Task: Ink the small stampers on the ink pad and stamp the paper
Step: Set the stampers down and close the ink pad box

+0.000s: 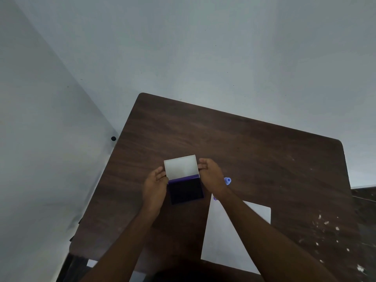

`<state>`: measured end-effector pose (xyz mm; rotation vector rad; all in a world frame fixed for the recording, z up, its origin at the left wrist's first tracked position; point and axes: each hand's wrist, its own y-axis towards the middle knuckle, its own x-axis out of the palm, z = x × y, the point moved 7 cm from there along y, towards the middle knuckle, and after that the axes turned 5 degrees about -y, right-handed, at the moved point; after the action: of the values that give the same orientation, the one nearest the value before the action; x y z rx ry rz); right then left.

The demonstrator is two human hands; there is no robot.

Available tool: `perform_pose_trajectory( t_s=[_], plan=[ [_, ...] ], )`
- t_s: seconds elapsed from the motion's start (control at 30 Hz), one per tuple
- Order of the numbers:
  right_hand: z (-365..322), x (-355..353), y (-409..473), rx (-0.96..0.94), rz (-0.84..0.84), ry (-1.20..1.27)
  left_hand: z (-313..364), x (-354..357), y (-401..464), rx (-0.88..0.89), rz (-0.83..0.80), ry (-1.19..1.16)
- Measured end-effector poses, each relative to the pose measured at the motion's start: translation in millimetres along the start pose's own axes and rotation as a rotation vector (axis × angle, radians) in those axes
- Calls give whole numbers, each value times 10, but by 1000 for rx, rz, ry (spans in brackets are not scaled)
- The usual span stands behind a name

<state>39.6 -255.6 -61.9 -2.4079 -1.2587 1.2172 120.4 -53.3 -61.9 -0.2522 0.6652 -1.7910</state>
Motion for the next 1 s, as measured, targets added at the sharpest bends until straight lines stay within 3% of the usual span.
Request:
perform_pose_trajectory(
  t_s=[0.37,0.63,0.8,1.0],
  plan=[
    [199,-227,-238,102,33,181,-75,-211,-201,12,22,-133],
    [262,-227,-351,76,70,-2,-281,-190,-234,-15,10,-59],
    [272,-70,-340,36,-7,-197,-365,-112,-220,-27,-33,56],
    [287,95,-346,39,-40,-201,-328,-24,-203,23,-39,240]
  ],
)
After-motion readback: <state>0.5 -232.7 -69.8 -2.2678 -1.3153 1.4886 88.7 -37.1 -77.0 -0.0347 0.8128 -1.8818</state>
